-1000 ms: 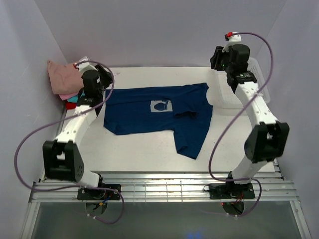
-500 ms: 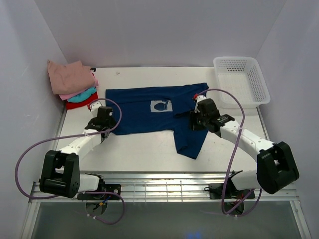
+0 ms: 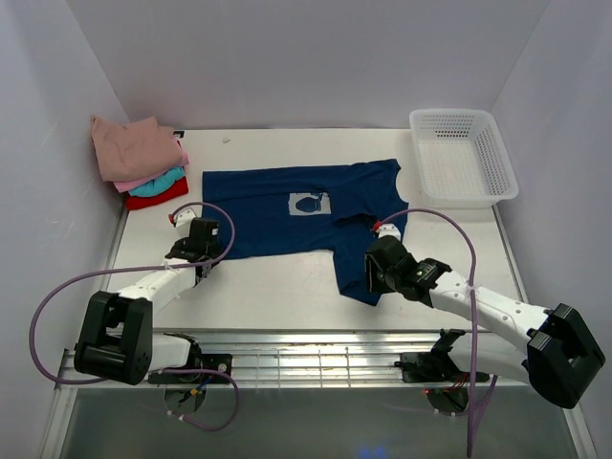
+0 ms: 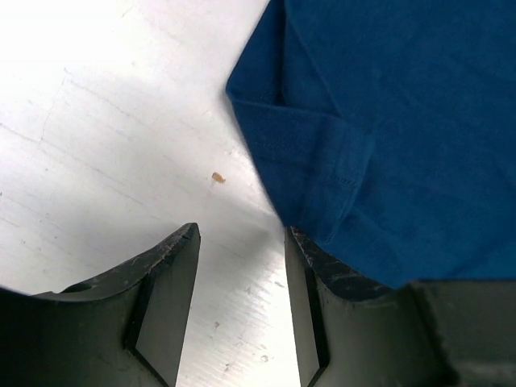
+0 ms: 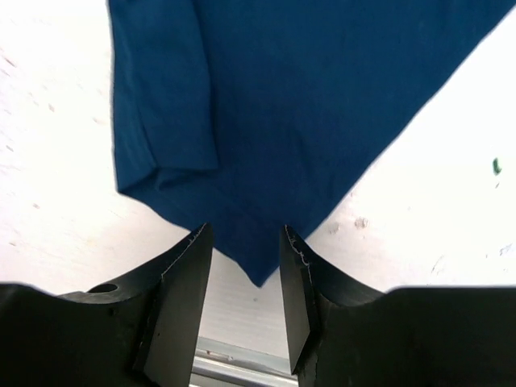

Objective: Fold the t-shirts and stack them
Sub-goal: Fold the tshirt

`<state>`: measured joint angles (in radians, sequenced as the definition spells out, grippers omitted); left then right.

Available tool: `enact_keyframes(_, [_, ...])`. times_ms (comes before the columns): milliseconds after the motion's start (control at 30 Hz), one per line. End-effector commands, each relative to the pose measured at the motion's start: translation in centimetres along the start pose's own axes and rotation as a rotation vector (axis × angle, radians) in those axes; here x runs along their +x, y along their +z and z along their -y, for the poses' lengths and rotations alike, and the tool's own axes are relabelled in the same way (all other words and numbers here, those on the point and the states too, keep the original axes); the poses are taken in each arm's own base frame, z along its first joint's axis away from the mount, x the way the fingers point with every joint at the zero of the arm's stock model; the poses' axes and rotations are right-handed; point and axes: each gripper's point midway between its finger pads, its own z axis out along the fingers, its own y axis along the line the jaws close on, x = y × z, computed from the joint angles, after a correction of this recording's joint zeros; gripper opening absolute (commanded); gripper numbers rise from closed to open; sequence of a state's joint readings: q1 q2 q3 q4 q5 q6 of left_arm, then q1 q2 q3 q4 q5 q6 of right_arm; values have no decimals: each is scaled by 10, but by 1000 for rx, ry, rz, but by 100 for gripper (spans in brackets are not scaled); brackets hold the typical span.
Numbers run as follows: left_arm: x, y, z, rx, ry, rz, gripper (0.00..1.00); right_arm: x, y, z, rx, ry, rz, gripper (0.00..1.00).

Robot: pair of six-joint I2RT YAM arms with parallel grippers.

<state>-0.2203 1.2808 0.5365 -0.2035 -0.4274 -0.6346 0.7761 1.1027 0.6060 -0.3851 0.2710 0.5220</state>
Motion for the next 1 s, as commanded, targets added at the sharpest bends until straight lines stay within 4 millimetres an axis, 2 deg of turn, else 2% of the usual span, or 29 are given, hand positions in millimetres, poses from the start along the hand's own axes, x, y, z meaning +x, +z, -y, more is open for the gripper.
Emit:
enact_keyframes(0, [-29, -6, 17, 61, -35, 97, 57, 17, -1, 7, 56, 50, -11, 45])
enact_keyframes(233, [-58, -13, 39, 140, -81, 169, 56, 31, 0, 10, 100, 40, -38, 45])
enact_keyframes(333, [-63, -9, 44, 138, -72, 174, 56, 36, 3, 14, 119, 39, -51, 45])
enact_keyframes(500, [-54, 1, 53, 162, -57, 140, 56, 42, 6, 16, 133, 49, -61, 45])
enact_keyframes(567, [-60, 1, 58, 188, -70, 162, 56, 44, 7, 19, 143, 53, -61, 45])
enact_keyframes(900, [-57, 7, 56, 159, -41, 143, 55, 60, 9, 25, 154, 70, -94, 45])
enact_keyframes(933, [-57, 7, 56, 156, -38, 141, 56, 62, 9, 24, 149, 72, -98, 44])
enact_keyframes(967, [-57, 8, 56, 154, -37, 142, 56, 66, 10, 26, 149, 69, -105, 37])
